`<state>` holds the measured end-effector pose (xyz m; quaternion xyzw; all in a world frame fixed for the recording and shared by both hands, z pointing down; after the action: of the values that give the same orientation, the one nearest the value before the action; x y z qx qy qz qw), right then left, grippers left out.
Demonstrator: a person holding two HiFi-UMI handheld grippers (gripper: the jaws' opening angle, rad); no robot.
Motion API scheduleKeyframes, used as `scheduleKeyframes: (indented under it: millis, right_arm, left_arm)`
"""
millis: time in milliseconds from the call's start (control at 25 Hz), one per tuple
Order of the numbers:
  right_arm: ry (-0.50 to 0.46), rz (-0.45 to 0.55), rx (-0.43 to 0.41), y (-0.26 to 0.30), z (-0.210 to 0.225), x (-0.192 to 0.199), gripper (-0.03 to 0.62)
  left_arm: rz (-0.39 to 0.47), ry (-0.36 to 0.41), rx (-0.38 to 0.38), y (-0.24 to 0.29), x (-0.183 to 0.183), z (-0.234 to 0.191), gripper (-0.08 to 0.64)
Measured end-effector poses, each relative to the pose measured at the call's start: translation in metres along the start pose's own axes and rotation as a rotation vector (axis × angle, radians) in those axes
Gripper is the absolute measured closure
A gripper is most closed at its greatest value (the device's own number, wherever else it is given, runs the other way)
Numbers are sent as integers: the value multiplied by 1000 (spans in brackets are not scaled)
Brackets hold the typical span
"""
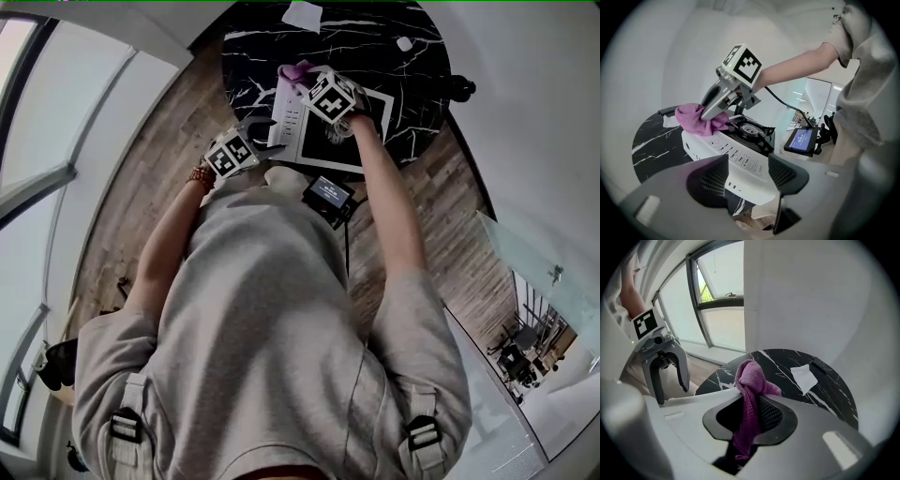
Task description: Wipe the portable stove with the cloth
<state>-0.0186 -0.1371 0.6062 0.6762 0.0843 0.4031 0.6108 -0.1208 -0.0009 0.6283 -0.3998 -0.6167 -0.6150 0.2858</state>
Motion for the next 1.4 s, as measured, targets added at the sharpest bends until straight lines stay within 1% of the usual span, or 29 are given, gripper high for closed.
scheduleKeyframes:
  millis: [80,240,400,560,840,1120,1280,1400]
  right_arm:
    - [8,-9,2,6,3,-3,514]
    - [36,-35,-21,17,2,-6,513]
    - [14,-66,-5,23,-1,-7,514]
    - [17,-48,-2,21,-2,-5,514]
    - [-28,-55,43,24,-9,-1,515]
    - [-50,-54,41,22,-26,7,515]
    - [-66,-50,58,22,-36,11,517]
    - [-72,-53,52,22,-40,12,516]
  left_arm:
    - [0,-10,0,-1,3,-1,314]
    - [-7,-19,9,1,7,-2,314]
    - [-11,-24,23,6,7,-2,314]
    - [-22,-24,37,10,8,-5,314]
    - [-39,-19,79,16,12,-4,314]
    - [-39,-29,64,11,12,-11,314]
    - [-41,-37,50,9,15,-10,314]
    - [-39,-37,40,7,17,-9,314]
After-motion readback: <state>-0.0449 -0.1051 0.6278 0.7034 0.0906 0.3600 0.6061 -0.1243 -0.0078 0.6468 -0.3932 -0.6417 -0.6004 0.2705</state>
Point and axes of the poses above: the fingertips, and each gripper's own axes: y forward along the fingers, z to its right, x out of its underside, the point moved 6 cm from there along -y, backward along the fingers, and after that the axes turned 14 degrees about y, right-handed, at the moved point
